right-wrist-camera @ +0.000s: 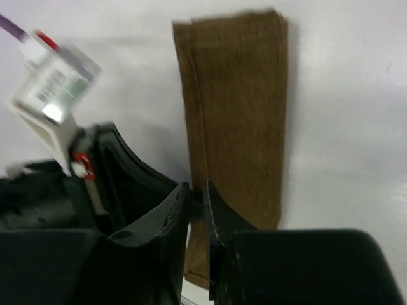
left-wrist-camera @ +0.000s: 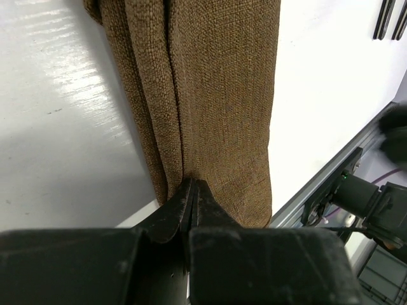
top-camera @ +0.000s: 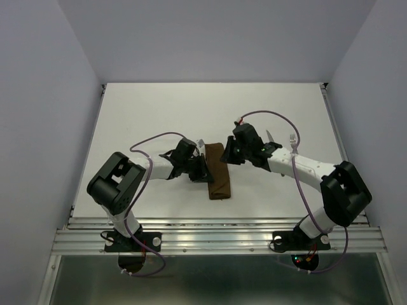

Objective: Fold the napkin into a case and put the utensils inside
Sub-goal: Smooth out the smaller rectangle-folded napkin at the center of the board.

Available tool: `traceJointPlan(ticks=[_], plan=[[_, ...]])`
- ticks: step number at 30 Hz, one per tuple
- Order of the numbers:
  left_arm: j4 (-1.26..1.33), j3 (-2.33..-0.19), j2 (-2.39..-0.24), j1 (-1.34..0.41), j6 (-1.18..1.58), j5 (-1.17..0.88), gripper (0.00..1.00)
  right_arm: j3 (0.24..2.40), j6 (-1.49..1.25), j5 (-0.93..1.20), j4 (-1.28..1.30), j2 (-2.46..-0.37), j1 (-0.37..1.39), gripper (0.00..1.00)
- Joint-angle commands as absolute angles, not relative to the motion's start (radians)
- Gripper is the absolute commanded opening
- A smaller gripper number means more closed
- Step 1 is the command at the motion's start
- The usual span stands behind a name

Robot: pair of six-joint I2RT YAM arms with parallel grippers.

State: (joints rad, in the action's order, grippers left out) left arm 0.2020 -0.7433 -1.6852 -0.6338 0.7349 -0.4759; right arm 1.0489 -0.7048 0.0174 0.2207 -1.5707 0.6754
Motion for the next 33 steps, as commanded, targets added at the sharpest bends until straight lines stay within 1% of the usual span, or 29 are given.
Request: traceJointPlan(ticks=[1,3,6,8,14,18,19,22,26,28,30,33], plan=[[0.170,-0.756,-1.683,-0.638,0.712,-0.445,0.00,0.880,-0.739,0.182,0.107,-1.471,0.695,0.14],[0.176,-0.755,-1.687,-0.640,0.718,-0.449,0.00,0.833,-0.761,0.215,0.065,-1.456,0.725,0.07],[0.179,-0.759,-1.701,-0.640,0.718,-0.454,0.00,0.813,-0.768,0.204,0.069,-1.469,0.807,0.05],[0.179,-0.764,-1.704,-0.638,0.713,-0.454,0.00,0.796,-0.785,0.195,0.055,-1.486,0.859,0.05],[0.172,-0.772,-1.704,-0.640,0.706,-0.454,0.00,0.778,-0.828,0.152,0.023,-1.535,0.914,0.05],[0.173,-0.772,-1.704,-0.640,0.704,-0.453,0.00,0.720,-0.850,0.132,0.011,-1.588,0.914,0.04],[0.176,-0.767,-1.700,-0.640,0.706,-0.453,0.00,0.709,-0.850,0.133,-0.027,-1.603,0.914,0.03],[0.178,-0.765,-1.695,-0.638,0.706,-0.454,0.00,0.696,-0.848,0.118,-0.014,-1.608,0.914,0.01],[0.176,-0.761,-1.683,-0.640,0.703,-0.449,0.00,0.718,-0.835,0.126,-0.003,-1.565,0.914,0.02],[0.176,-0.761,-1.680,-0.640,0.703,-0.452,0.00,0.736,-0.824,0.124,0.047,-1.539,0.914,0.02],[0.176,-0.761,-1.681,-0.640,0.703,-0.453,0.00,0.747,-0.822,0.101,0.069,-1.477,0.914,0.03],[0.176,-0.762,-1.677,-0.640,0.706,-0.454,0.00,0.727,-0.842,-0.018,0.106,-1.373,0.914,0.04]])
